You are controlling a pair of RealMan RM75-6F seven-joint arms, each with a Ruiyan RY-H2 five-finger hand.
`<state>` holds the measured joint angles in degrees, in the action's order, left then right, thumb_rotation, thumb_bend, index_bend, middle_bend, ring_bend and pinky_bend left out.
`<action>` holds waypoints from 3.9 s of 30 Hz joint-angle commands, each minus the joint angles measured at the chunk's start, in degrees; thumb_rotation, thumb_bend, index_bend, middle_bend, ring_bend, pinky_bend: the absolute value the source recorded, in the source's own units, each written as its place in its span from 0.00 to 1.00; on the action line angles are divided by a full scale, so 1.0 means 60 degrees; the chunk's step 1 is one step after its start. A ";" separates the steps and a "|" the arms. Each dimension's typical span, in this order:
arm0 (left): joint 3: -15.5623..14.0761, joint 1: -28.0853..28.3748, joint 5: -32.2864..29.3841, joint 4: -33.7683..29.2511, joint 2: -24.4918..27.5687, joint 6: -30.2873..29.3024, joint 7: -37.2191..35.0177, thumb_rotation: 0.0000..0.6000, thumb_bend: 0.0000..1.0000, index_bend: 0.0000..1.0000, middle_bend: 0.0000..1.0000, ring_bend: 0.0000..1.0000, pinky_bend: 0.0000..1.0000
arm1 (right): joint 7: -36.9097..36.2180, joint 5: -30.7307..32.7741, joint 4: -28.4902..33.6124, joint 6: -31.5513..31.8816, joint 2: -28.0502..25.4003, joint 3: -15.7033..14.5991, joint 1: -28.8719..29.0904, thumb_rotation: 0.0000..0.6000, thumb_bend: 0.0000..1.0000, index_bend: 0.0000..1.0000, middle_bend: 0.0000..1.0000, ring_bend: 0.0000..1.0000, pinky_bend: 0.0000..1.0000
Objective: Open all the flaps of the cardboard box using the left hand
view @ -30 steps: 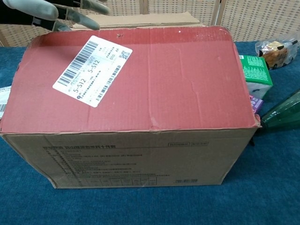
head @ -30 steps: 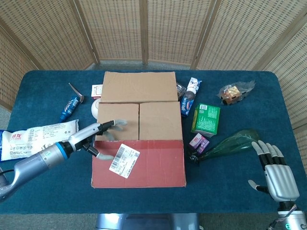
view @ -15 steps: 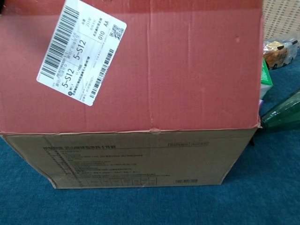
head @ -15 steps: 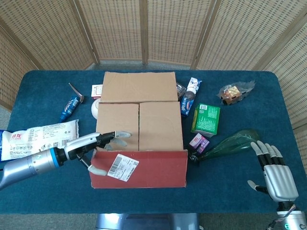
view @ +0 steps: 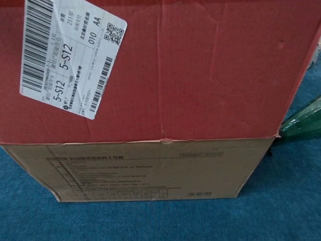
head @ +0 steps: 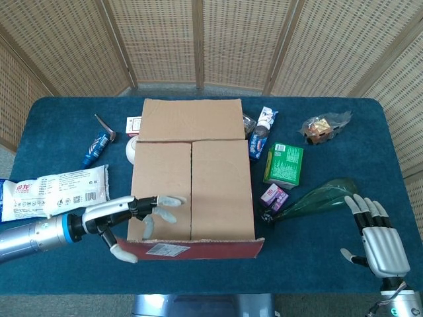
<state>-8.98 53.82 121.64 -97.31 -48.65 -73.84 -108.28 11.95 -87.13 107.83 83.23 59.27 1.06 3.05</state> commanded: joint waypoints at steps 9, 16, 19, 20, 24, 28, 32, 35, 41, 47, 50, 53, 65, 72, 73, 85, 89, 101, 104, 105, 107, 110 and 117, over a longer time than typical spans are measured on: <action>-0.0511 0.0342 0.0364 -0.0288 -0.0236 -0.0186 0.0272 1.00 0.00 0.08 0.03 0.24 0.59 | 0.0019 -0.0008 0.0008 0.0026 0.0002 0.0003 -0.0003 1.00 0.00 0.00 0.00 0.00 0.00; -0.0857 0.0666 0.0493 -0.0499 -0.0630 0.0107 0.0524 1.00 0.01 0.08 0.02 0.25 0.61 | 0.0036 -0.0021 0.0016 0.0036 0.0002 -0.0006 -0.0008 1.00 0.00 0.00 0.00 0.00 0.00; -0.1041 0.0792 0.0430 -0.0517 -0.0774 0.0304 0.0672 1.00 0.01 0.08 0.02 0.25 0.61 | 0.0007 -0.0010 0.0016 0.0040 -0.0012 0.0003 -0.0007 1.00 0.00 0.00 0.00 0.00 0.00; -0.1087 0.0824 0.0395 -0.0515 -0.0818 0.0361 0.0706 1.00 0.01 0.08 0.02 0.25 0.61 | 0.0002 -0.0015 0.0016 0.0046 -0.0016 0.0003 -0.0009 1.00 0.00 0.00 0.00 0.00 0.00; -0.1136 0.0846 0.0056 -0.0480 -0.0921 0.0487 0.1062 1.00 0.02 0.09 0.02 0.25 0.61 | -0.0024 -0.0027 0.0021 0.0052 -0.0031 -0.0002 -0.0012 1.00 0.00 0.00 0.00 0.00 0.00; -0.0880 0.0579 -0.0761 -0.0741 -0.0844 0.0610 0.2427 1.00 0.02 0.10 0.02 0.25 0.59 | -0.0038 -0.0023 0.0024 0.0051 -0.0039 -0.0002 -0.0012 1.00 0.00 0.00 0.00 0.00 0.00; -0.0520 0.0261 -0.1635 -0.1048 -0.0765 0.0859 0.4217 1.00 0.02 0.11 0.03 0.22 0.52 | -0.0023 -0.0022 0.0028 0.0027 -0.0038 -0.0008 -0.0002 1.00 0.00 0.00 0.00 0.00 0.00; 0.0010 -0.0186 -0.2944 -0.1280 -0.0831 0.1570 0.7628 1.00 0.02 0.11 0.02 0.20 0.47 | -0.0033 -0.0044 0.0052 0.0051 -0.0051 -0.0016 -0.0016 1.00 0.00 0.00 0.00 0.00 0.00; 0.0648 -0.0954 -0.4462 -0.1454 -0.1529 0.1660 1.1498 1.00 0.02 0.07 0.00 0.09 0.35 | -0.0068 -0.0061 0.0063 0.0054 -0.0074 -0.0023 -0.0018 1.00 0.00 0.00 0.00 0.00 0.00; 0.1139 -0.1234 -0.5208 -0.1034 -0.2306 0.1676 1.3597 1.00 0.02 0.01 0.00 0.00 0.21 | -0.0035 -0.0051 0.0061 0.0030 -0.0056 -0.0023 -0.0006 1.00 0.00 0.00 0.00 0.00 0.00; 0.1397 -0.1367 -0.5373 -0.0705 -0.2859 0.1511 1.4548 1.00 0.02 0.00 0.00 0.00 0.14 | -0.0044 -0.0032 0.0073 0.0024 -0.0059 -0.0016 -0.0003 1.00 0.00 0.00 0.00 0.00 0.00; 0.1682 -0.1419 -0.5441 -0.0225 -0.3475 0.1317 1.5579 1.00 0.02 0.00 0.00 0.00 0.08 | -0.0067 -0.0010 0.0065 0.0011 -0.0067 -0.0011 0.0001 1.00 0.00 0.00 0.00 0.00 0.00; 0.2317 -0.1144 -0.5615 0.0265 -0.4228 0.1706 1.6917 1.00 0.02 0.00 0.00 0.00 0.08 | -0.0279 0.0034 0.0061 -0.0012 -0.0158 0.0013 0.0015 1.00 0.00 0.00 0.00 0.00 0.00; 0.2532 -0.0894 -0.5636 0.0660 -0.4663 0.2053 1.7504 1.00 0.02 0.00 0.00 0.00 0.09 | -0.0372 0.0025 0.0061 -0.0025 -0.0200 0.0015 0.0026 1.00 0.00 0.00 0.00 0.00 0.00; 0.2560 -0.0870 -0.5628 0.0760 -0.4778 0.2055 1.7574 1.00 0.02 0.00 0.00 0.00 0.09 | -0.0380 0.0025 0.0062 -0.0027 -0.0203 0.0014 0.0026 1.00 0.00 0.00 0.00 0.00 0.00; 0.2690 -0.0747 -0.5563 0.1308 -0.5290 0.2138 1.8014 1.00 0.02 0.00 0.00 0.00 0.10 | -0.0541 0.0035 0.0057 -0.0052 -0.0275 0.0015 0.0034 1.00 0.00 0.00 0.00 0.00 0.00; 0.2848 -0.0684 -0.5478 0.1670 -0.5711 0.1923 1.8353 1.00 0.02 0.00 0.00 0.00 0.10 | -0.0604 0.0016 0.0082 -0.0083 -0.0295 -0.0005 0.0042 1.00 0.00 0.00 0.00 0.00 0.00; 0.3120 -0.0541 -0.5096 0.2278 -0.6356 0.1347 1.8554 1.00 0.02 0.00 0.00 0.00 0.11 | -0.0869 0.0008 0.0085 -0.0093 -0.0426 -0.0011 0.0040 1.00 0.00 0.00 0.00 0.00 0.00; 0.3198 -0.0538 -0.5032 0.2333 -0.6406 0.1177 1.8520 1.00 0.02 0.00 0.00 0.00 0.11 | -0.0873 -0.0007 0.0083 -0.0076 -0.0433 -0.0012 0.0033 1.00 0.00 0.00 0.00 0.00 0.00; 0.3225 -0.0539 -0.5024 0.2336 -0.6412 0.1132 1.8512 1.00 0.02 0.00 0.00 0.00 0.11 | -0.0876 -0.0015 0.0084 -0.0074 -0.0434 -0.0017 0.0031 1.00 0.00 0.00 0.00 0.00 0.00; 0.3271 -0.0536 -0.5035 0.2327 -0.6422 0.1083 1.8474 1.00 0.02 0.00 0.00 0.00 0.11 | -0.0882 -0.0028 0.0093 -0.0073 -0.0438 -0.0023 0.0030 1.00 0.00 0.00 0.00 0.00 0.00; 0.3475 -0.0477 -0.5044 0.2286 -0.6435 0.0936 1.8434 1.00 0.02 0.00 0.00 0.00 0.11 | -0.0883 -0.0047 0.0102 -0.0052 -0.0444 -0.0028 0.0020 1.00 0.00 0.00 0.00 0.00 0.00; 0.3929 -0.0151 -0.5097 0.2090 -0.6288 0.1001 1.8567 1.00 0.02 0.00 0.00 0.00 0.12 | -0.0947 -0.0019 0.0114 0.0003 -0.0481 0.0013 0.0009 1.00 0.00 0.00 0.00 0.00 0.00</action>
<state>14.07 52.46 91.24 -84.47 -86.58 -68.07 2.87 6.30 -87.26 108.49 83.20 56.41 1.11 3.12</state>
